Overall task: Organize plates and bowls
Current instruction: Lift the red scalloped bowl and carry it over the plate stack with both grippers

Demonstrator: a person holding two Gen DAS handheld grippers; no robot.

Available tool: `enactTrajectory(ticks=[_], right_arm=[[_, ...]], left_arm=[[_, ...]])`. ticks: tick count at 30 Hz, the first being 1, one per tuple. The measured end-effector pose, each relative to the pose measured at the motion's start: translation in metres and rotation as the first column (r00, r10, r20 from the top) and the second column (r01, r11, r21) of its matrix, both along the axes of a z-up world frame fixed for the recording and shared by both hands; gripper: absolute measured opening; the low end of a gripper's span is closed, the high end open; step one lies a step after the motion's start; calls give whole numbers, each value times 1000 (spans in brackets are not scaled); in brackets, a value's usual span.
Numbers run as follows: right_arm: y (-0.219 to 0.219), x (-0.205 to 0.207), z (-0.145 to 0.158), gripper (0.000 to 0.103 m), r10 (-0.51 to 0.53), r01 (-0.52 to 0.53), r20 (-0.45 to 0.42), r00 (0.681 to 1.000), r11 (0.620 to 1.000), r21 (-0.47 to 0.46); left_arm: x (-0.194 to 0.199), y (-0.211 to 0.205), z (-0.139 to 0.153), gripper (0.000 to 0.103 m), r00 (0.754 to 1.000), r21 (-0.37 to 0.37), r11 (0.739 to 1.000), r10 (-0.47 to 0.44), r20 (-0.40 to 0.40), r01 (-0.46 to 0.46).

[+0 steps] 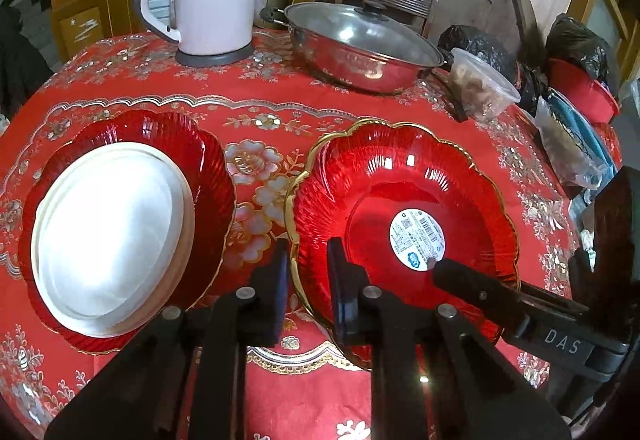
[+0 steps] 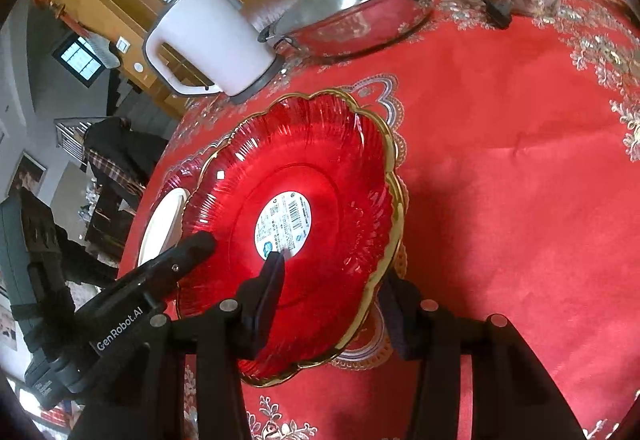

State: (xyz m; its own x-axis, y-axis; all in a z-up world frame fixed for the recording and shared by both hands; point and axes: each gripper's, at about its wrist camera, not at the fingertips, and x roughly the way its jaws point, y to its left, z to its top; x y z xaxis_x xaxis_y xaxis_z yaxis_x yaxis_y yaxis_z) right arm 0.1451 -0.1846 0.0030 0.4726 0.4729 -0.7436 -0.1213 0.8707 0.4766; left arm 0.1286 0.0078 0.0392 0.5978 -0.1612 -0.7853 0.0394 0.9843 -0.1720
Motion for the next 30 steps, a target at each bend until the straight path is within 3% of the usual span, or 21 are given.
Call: enactTrajectory(ticks=[18,30], right_arm=[[18,-11,29,49,15,-14,39,999,1000,-26],[98,0,71,53,135,-129,97,986,990,-64]], left_arm=[[-19,19,24,16,999,-16,1000,22,39,-21],[-31,91,60,16,986,-12,991,134,103,-133]])
